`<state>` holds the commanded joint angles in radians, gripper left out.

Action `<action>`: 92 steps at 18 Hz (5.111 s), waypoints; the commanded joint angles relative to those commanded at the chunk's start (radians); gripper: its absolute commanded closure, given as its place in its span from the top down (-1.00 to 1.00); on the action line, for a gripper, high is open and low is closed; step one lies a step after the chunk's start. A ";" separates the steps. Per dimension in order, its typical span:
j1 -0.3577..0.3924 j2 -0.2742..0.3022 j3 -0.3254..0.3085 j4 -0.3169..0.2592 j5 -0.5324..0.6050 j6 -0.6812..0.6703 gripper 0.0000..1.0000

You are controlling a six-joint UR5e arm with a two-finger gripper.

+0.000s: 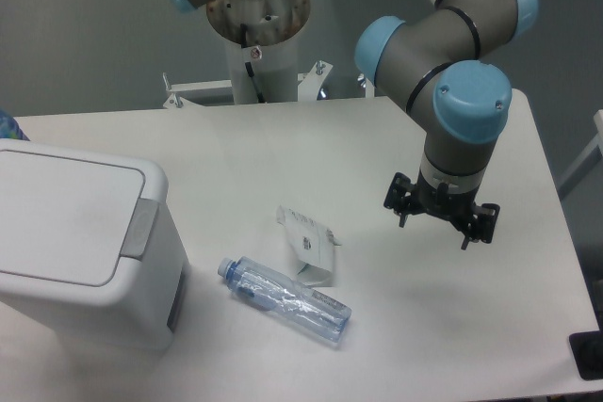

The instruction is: Open the trash can

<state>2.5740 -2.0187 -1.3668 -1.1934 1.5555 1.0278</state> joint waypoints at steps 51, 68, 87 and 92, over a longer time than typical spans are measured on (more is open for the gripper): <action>-0.365 0.170 0.015 0.009 -0.264 -0.687 1.00; -0.367 0.170 0.017 0.009 -0.262 -0.675 1.00; -0.020 0.103 -0.121 0.087 -0.143 0.024 1.00; -0.017 0.006 -0.028 0.046 0.023 0.086 1.00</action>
<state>2.5572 -2.0125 -1.3944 -1.1472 1.5783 1.1137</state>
